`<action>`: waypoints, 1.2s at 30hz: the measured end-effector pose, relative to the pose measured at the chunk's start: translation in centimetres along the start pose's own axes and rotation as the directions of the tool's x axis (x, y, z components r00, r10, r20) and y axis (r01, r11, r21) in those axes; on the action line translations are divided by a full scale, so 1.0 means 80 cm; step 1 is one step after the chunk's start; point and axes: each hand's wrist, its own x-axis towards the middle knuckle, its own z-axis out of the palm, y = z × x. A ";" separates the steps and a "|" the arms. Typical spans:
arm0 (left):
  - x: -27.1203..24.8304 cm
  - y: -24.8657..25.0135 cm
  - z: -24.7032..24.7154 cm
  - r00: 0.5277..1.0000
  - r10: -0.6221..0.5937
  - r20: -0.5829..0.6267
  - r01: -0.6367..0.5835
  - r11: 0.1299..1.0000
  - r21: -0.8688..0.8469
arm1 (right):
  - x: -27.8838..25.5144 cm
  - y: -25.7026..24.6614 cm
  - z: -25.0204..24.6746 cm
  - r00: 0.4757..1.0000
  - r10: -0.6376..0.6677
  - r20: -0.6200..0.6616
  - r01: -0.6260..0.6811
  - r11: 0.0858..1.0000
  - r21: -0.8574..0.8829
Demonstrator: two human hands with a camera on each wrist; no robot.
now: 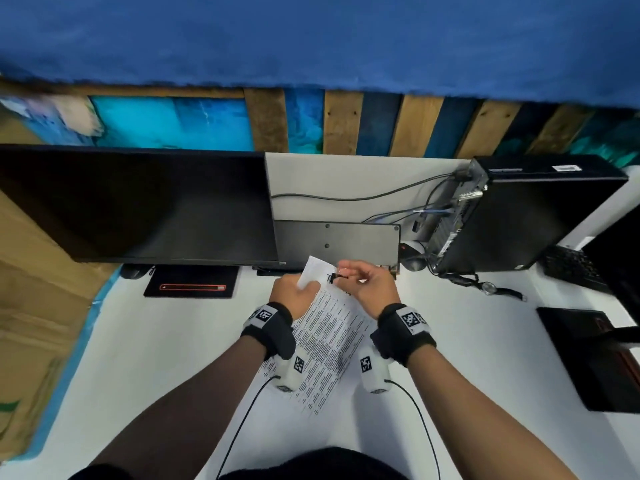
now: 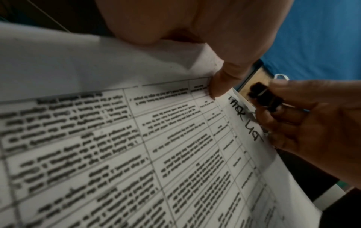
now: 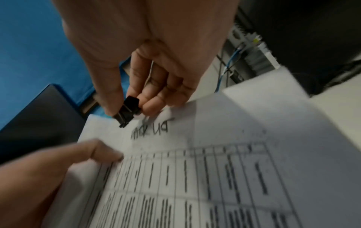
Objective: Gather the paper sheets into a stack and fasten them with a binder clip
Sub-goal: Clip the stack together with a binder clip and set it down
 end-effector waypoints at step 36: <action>0.005 -0.030 -0.035 0.984 0.178 0.017 -0.178 0.984 -0.014 | 0.026 -0.031 0.015 0.993 -0.114 0.035 0.119 0.949 -0.292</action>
